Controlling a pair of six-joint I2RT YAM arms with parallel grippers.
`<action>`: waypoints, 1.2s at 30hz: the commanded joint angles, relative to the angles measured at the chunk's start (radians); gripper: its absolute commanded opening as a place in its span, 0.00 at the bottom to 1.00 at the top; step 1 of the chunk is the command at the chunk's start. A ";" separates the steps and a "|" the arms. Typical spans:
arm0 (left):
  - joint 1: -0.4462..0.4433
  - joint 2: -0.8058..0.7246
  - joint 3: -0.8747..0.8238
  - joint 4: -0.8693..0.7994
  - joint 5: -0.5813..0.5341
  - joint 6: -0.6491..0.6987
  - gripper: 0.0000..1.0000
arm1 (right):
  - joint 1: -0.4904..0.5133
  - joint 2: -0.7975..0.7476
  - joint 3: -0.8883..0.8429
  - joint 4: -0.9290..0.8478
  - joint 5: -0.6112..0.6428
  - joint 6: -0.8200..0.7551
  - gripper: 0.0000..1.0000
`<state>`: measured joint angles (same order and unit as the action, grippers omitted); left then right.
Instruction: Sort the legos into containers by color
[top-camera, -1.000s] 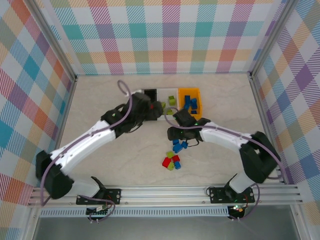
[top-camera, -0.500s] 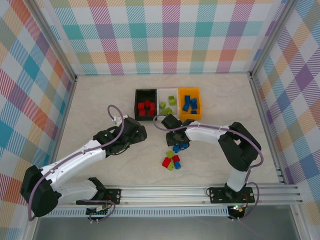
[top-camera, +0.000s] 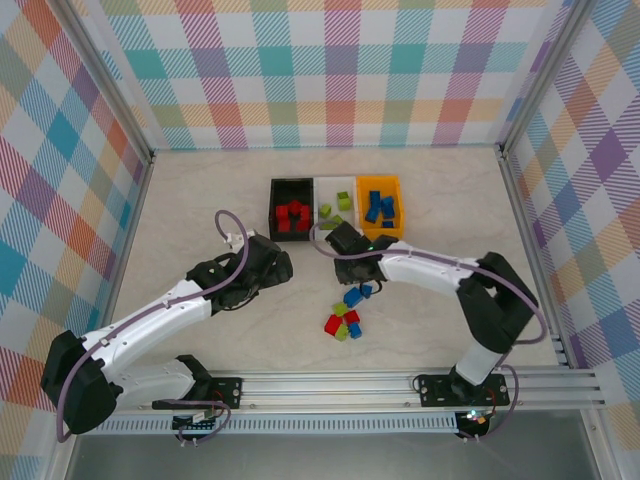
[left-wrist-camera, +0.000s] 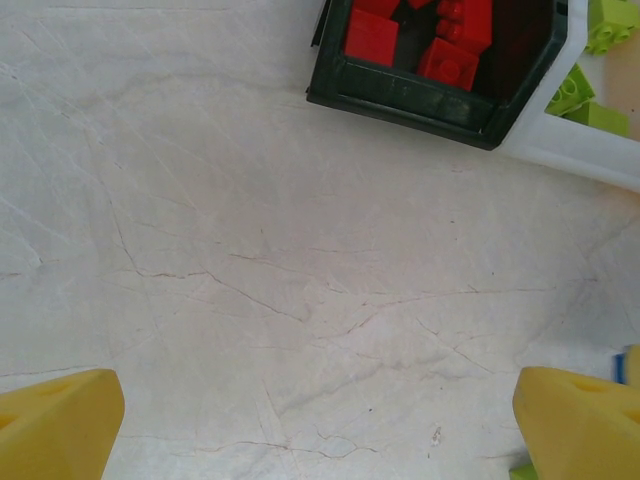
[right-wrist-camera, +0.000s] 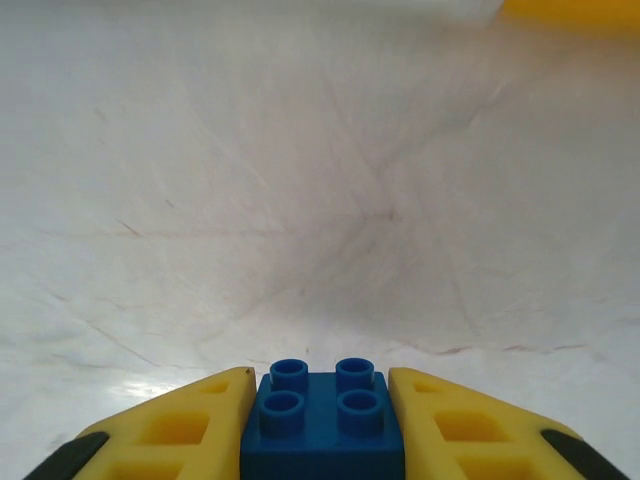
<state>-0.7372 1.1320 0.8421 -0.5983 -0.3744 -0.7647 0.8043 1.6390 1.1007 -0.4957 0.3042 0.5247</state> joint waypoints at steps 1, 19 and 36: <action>0.006 0.004 0.015 0.014 0.030 0.034 1.00 | -0.097 -0.102 0.075 -0.008 0.040 -0.056 0.31; 0.006 0.049 0.018 -0.001 0.125 0.065 1.00 | -0.394 0.399 0.651 -0.117 -0.028 -0.121 0.42; 0.007 0.032 0.049 -0.023 0.117 0.083 1.00 | -0.136 -0.095 0.069 -0.097 -0.097 -0.051 0.71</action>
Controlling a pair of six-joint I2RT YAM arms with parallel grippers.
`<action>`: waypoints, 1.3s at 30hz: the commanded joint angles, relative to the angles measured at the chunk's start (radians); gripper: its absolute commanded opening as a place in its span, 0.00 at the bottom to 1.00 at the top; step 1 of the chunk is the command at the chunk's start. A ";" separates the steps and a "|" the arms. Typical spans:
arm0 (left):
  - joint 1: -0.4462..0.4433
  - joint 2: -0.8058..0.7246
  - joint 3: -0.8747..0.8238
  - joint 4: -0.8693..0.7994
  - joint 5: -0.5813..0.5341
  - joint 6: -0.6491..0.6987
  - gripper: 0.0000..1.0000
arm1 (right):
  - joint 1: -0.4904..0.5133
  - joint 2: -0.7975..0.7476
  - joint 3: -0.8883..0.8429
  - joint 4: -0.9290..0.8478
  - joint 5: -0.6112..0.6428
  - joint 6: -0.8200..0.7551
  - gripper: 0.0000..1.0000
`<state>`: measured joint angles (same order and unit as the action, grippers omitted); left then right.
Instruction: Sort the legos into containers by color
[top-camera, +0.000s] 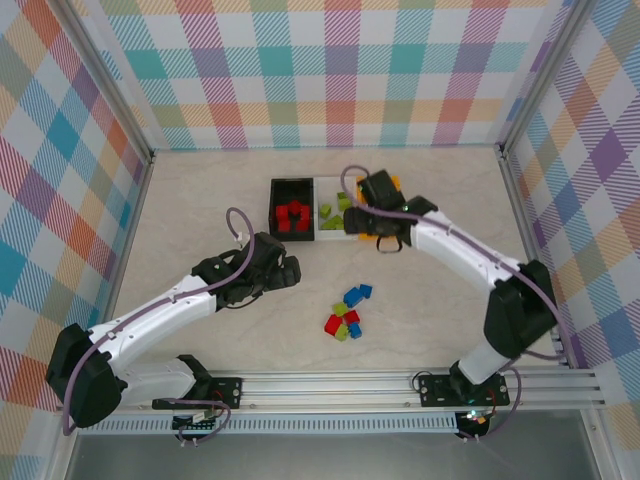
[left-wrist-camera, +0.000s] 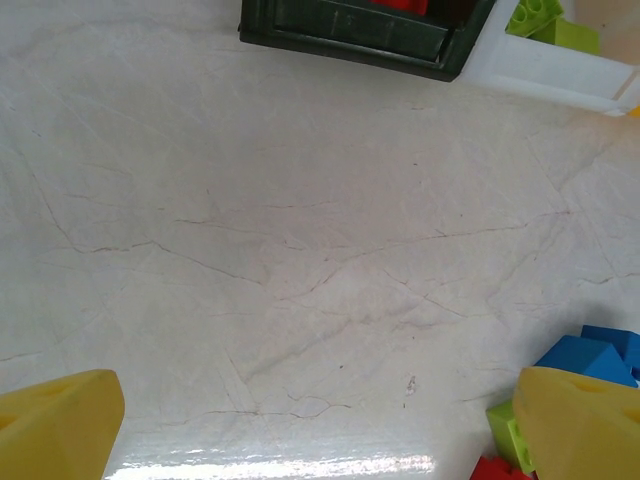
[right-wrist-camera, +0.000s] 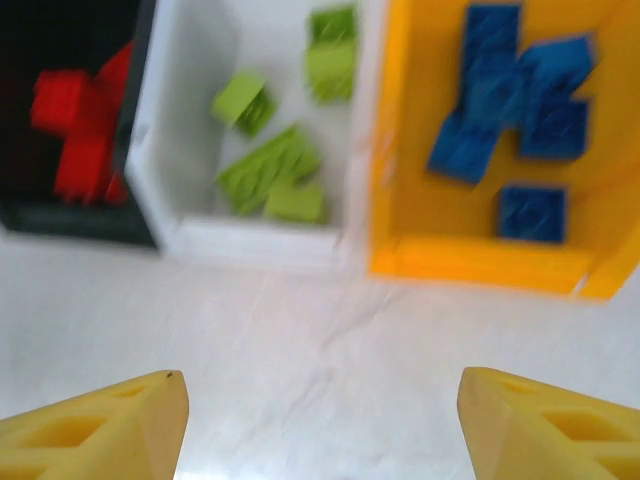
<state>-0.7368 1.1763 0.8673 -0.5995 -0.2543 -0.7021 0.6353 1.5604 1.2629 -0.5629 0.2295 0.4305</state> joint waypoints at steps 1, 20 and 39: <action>0.006 -0.009 0.023 -0.022 -0.003 0.020 1.00 | 0.052 -0.030 -0.129 -0.034 -0.025 0.055 0.72; 0.013 -0.030 -0.013 -0.032 -0.030 0.019 1.00 | 0.147 -0.123 -0.387 -0.068 -0.069 0.299 0.48; 0.040 -0.094 -0.023 -0.068 -0.049 0.021 1.00 | 0.171 0.159 -0.178 0.070 0.022 0.184 0.43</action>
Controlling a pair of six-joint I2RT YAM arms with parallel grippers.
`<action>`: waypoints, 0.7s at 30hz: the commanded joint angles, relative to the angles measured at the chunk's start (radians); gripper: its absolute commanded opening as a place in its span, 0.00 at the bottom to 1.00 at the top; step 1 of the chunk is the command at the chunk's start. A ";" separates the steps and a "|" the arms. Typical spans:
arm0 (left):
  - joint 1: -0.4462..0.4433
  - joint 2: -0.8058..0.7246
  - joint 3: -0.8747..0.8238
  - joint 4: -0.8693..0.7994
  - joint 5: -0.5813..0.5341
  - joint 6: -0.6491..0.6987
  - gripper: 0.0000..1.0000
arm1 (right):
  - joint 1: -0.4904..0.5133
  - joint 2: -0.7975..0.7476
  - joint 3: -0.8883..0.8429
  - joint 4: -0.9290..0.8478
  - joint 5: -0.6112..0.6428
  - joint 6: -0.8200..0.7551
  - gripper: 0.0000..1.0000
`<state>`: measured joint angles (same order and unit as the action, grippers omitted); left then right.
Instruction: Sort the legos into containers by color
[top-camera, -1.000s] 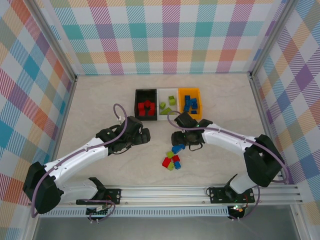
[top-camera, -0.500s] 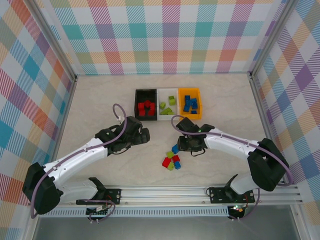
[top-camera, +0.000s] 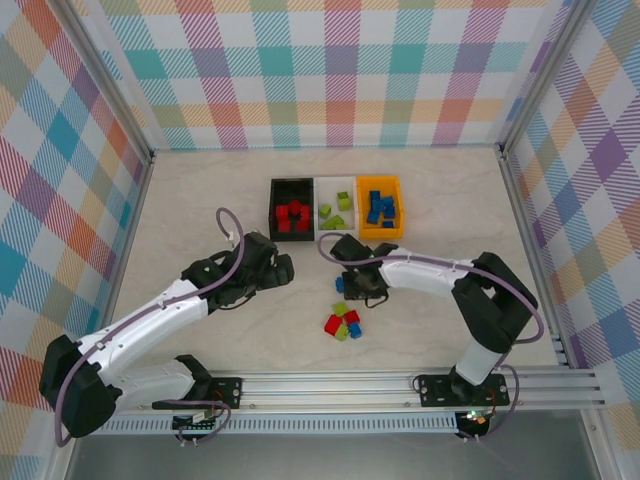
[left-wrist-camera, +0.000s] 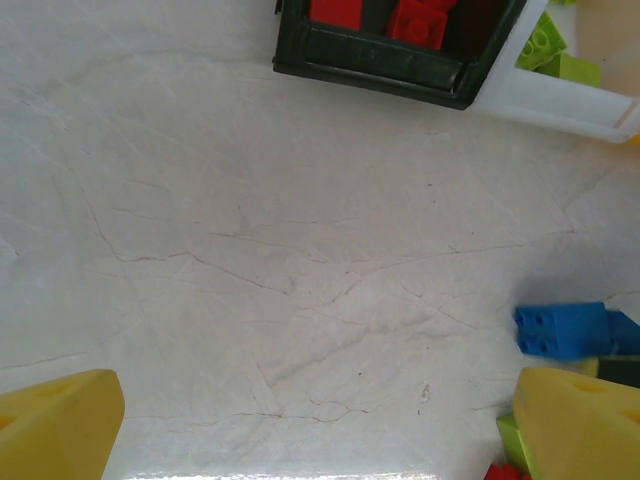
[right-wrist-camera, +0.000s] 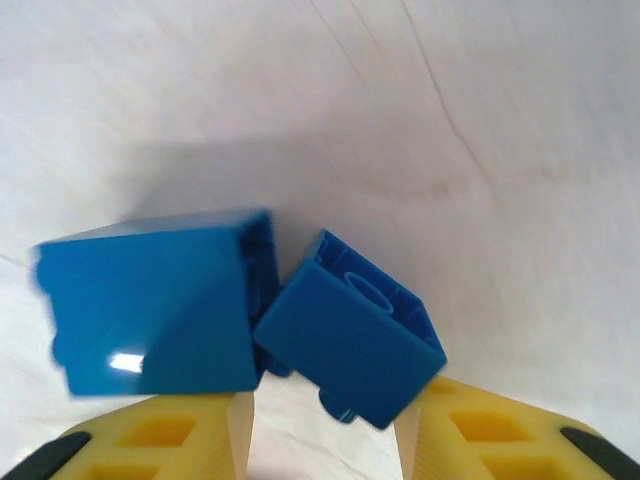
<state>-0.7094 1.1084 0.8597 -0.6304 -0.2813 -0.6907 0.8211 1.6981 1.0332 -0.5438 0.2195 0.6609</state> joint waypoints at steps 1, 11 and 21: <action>0.016 -0.030 -0.017 -0.037 -0.023 0.009 1.00 | -0.021 0.027 0.061 0.062 0.033 -0.054 0.45; 0.033 -0.031 -0.037 -0.023 -0.005 0.013 1.00 | -0.053 0.018 0.076 0.016 0.040 -0.134 0.65; 0.039 -0.033 -0.040 -0.039 -0.009 0.007 1.00 | -0.144 0.024 0.093 0.050 -0.109 -0.496 0.67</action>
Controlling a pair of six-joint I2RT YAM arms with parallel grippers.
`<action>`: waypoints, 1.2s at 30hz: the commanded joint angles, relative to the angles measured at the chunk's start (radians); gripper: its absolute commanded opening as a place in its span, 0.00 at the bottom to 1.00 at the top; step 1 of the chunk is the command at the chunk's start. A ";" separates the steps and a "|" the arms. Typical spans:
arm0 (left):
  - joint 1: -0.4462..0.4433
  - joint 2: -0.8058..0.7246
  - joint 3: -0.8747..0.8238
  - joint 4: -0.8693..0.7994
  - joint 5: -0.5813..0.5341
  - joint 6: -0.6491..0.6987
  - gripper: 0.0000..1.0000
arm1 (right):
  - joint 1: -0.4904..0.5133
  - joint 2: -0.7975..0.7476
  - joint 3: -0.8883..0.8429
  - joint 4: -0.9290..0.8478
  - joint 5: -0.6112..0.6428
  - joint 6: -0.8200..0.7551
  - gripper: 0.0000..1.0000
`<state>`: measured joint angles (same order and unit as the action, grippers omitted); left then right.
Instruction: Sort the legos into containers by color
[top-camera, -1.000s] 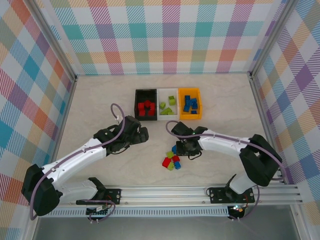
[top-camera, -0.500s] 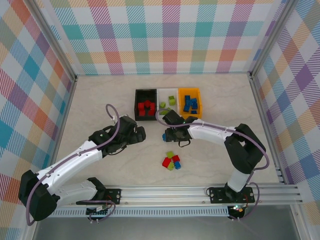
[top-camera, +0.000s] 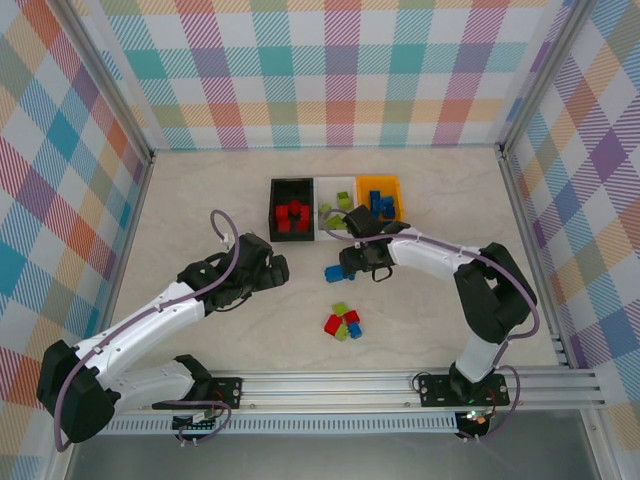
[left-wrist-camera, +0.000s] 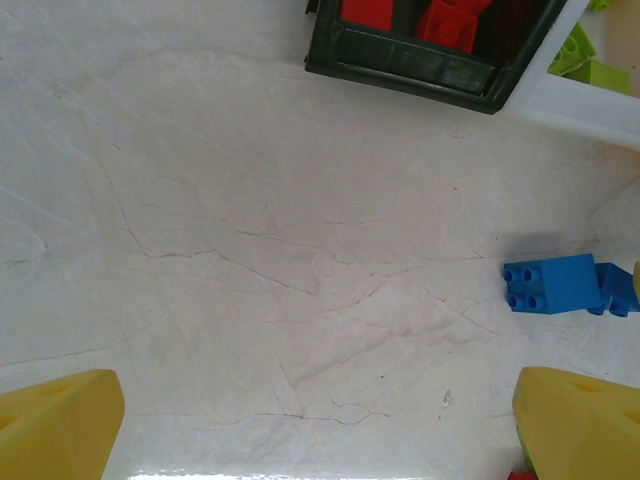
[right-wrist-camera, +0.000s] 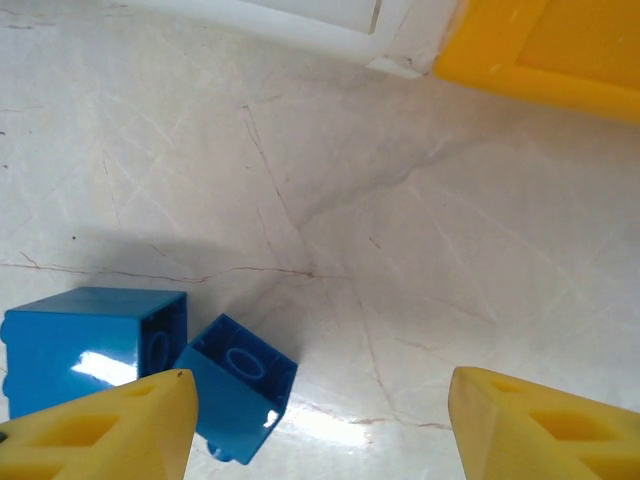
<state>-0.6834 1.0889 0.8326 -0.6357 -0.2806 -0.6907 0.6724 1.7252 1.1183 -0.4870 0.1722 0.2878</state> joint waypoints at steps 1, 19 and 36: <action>0.014 -0.012 -0.013 -0.032 -0.010 0.005 1.00 | 0.005 0.012 0.015 -0.014 -0.071 -0.139 0.67; 0.024 -0.014 0.000 -0.047 -0.017 0.011 1.00 | 0.008 0.118 0.075 -0.007 -0.173 -0.164 0.53; 0.027 -0.005 0.004 -0.041 -0.002 0.016 1.00 | 0.019 0.118 0.058 0.051 -0.135 -0.100 0.37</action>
<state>-0.6685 1.0889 0.8326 -0.6559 -0.2810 -0.6907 0.6842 1.8759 1.1870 -0.4656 0.0441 0.1688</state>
